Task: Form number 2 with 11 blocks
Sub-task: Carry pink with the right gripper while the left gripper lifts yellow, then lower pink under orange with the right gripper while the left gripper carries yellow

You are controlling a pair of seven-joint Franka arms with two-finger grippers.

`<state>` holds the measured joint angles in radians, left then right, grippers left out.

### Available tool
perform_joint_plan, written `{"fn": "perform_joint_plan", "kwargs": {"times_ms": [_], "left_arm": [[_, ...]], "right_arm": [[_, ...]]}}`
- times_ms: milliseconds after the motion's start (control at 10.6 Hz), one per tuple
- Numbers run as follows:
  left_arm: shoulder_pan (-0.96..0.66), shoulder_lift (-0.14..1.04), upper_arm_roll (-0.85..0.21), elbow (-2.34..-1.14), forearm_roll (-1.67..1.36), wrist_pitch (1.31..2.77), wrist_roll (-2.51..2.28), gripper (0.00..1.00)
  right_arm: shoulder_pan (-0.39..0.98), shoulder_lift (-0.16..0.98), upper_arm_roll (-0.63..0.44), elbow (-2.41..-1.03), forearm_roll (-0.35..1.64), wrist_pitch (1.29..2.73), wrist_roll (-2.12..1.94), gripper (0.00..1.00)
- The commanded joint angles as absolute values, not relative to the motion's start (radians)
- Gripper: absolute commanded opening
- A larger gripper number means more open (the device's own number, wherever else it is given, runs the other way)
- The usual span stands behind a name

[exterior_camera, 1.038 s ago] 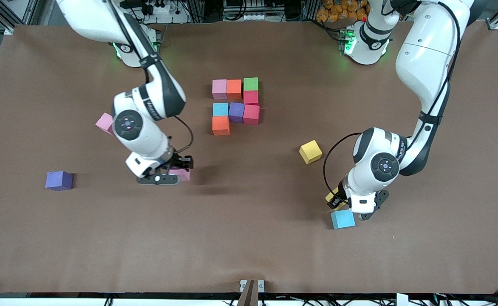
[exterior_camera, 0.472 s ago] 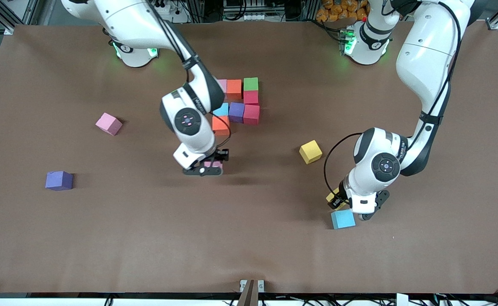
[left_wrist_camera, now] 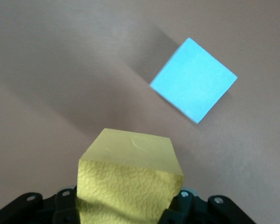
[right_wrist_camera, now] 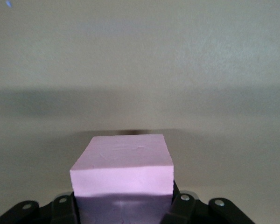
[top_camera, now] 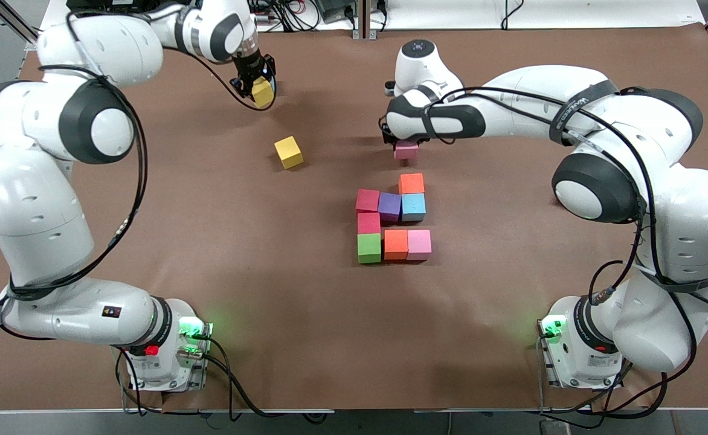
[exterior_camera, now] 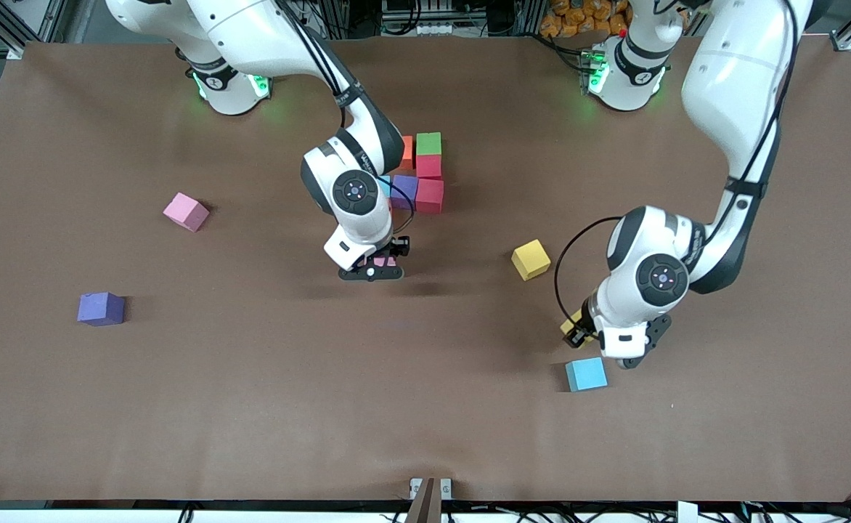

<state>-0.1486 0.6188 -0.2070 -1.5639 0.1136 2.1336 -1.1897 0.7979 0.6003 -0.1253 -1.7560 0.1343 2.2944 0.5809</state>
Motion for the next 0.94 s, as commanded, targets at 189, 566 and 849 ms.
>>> {"fn": "perform_joint_plan", "kwargs": {"times_ms": [189,566,849], "left_arm": [[-0.179,0.571,-0.204,-1.582,0.084,2.092,-1.406,0.03],[-0.19,0.574,-0.253,-1.582,0.08,2.092,-1.629,0.03],[-0.224,0.587,-0.279,-1.582,0.078,2.102,-1.738,0.03]], "right_arm": [[0.824,0.555,-0.13,-1.847,0.176,2.35,0.621,0.38],[0.824,0.531,-0.13,-1.899,0.195,2.381,0.615,0.38],[0.828,0.528,-0.13,-1.91,0.195,2.381,0.609,0.38]]}}
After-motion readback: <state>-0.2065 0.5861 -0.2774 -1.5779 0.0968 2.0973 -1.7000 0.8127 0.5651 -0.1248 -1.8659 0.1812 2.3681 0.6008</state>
